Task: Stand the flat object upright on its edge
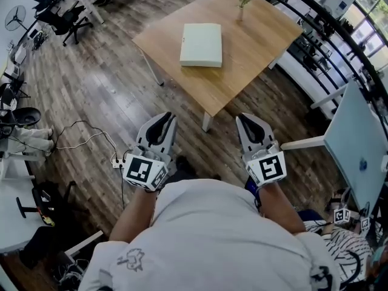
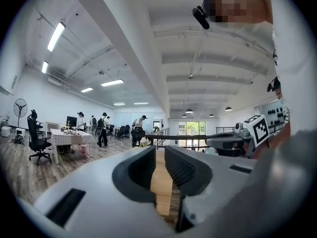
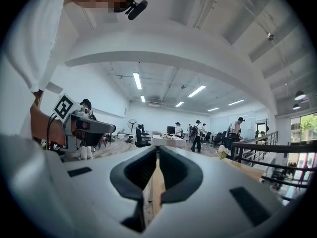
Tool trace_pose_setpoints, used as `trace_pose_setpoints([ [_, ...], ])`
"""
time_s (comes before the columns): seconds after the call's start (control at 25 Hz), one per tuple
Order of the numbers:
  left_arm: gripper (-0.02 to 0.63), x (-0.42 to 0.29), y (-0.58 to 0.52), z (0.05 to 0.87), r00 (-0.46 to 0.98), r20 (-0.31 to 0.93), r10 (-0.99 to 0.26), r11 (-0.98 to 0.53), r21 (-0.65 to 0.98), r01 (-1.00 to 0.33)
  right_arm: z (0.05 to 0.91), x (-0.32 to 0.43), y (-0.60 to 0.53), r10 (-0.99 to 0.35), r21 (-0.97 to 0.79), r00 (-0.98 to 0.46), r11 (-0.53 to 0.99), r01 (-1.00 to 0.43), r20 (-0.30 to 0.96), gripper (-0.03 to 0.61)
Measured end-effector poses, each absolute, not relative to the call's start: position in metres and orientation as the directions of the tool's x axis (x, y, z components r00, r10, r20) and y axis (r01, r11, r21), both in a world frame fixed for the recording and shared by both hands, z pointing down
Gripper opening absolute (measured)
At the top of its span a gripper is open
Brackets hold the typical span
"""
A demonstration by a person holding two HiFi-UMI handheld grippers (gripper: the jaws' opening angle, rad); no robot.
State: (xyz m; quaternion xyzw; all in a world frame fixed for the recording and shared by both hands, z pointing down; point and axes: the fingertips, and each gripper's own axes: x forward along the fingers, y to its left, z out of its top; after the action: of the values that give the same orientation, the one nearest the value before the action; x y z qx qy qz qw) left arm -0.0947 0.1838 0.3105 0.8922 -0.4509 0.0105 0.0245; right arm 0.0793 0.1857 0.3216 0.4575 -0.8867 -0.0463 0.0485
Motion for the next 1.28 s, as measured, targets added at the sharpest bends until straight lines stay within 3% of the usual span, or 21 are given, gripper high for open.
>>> trace_pose_setpoints([
  [0.4, 0.197, -0.149, 0.116, 0.311, 0.659, 0.046, -0.751, -0.658, 0.030, -0.752, 0.318, 0.041, 0.115, -0.884, 0.103, -0.466, 0.467, -0.878, 0.040, 0.218],
  [0.72, 0.235, -0.181, 0.076, 0.315, 0.703, 0.058, -0.708, -0.702, 0.041, -0.711, 0.327, 0.007, 0.082, -0.901, 0.097, -0.427, 0.432, -0.896, 0.068, 0.252],
  [1.28, 0.238, -0.172, 0.019, 0.319, 0.684, 0.085, -0.725, -0.680, 0.072, -0.729, 0.330, 0.012, 0.018, -0.880, 0.089, -0.465, 0.473, -0.876, 0.097, 0.261],
])
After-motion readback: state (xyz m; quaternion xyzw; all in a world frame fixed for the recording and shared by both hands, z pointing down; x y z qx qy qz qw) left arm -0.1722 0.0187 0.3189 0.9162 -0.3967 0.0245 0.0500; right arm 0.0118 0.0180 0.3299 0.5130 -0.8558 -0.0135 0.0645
